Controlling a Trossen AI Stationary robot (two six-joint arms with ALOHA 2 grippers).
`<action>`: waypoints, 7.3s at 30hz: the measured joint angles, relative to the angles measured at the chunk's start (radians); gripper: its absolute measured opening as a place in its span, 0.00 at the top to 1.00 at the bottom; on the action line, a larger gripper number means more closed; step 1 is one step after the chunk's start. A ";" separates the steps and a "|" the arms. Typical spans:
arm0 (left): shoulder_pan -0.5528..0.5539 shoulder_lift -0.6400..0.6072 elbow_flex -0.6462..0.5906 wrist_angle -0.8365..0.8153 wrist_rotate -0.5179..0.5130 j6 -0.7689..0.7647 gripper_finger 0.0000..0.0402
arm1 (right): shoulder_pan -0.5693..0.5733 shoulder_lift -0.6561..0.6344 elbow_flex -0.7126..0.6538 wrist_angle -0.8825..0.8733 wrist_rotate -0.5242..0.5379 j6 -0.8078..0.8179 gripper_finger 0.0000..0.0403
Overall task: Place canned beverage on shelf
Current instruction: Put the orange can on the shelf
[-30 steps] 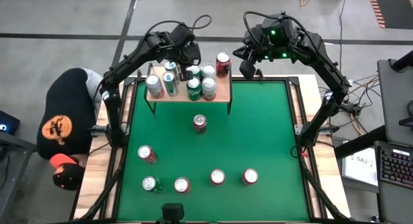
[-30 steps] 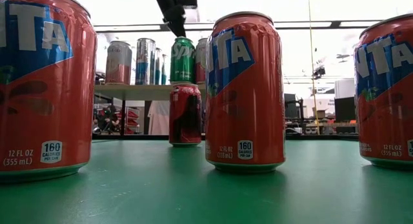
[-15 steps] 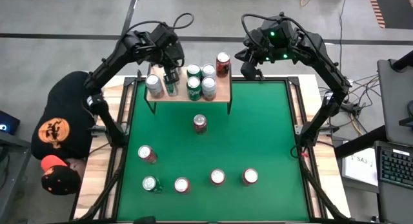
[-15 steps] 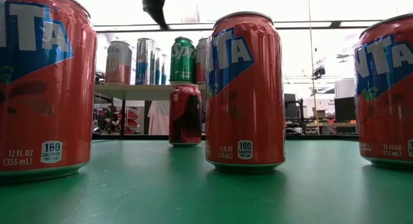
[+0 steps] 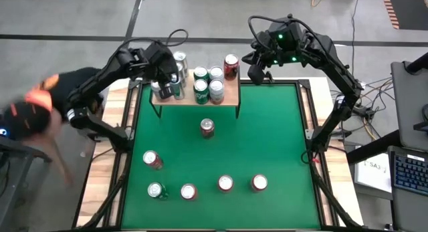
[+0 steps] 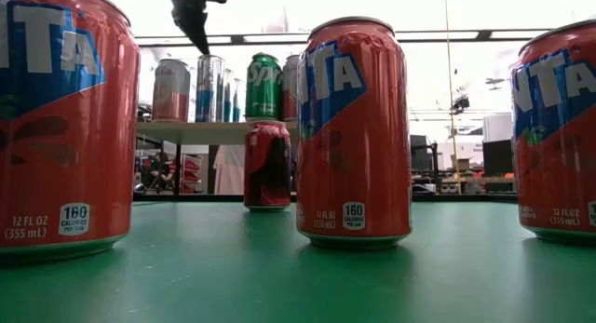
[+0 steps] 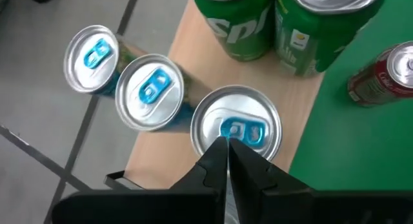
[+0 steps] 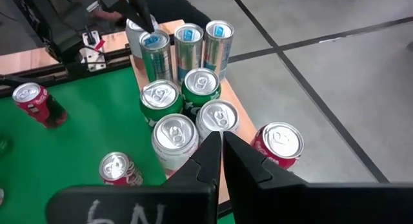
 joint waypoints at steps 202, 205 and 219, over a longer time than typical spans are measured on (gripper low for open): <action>0.162 -0.422 -0.682 0.859 0.146 0.096 1.00 | 0.104 -0.130 -0.561 0.458 -0.001 -0.080 0.98; 0.163 -0.423 -0.690 0.871 0.146 0.094 1.00 | 0.111 -0.177 -0.674 0.570 0.000 -0.088 0.98; 0.164 -0.276 -0.561 0.797 -0.020 0.148 1.00 | 0.111 -0.329 -1.031 0.810 0.052 -0.083 0.98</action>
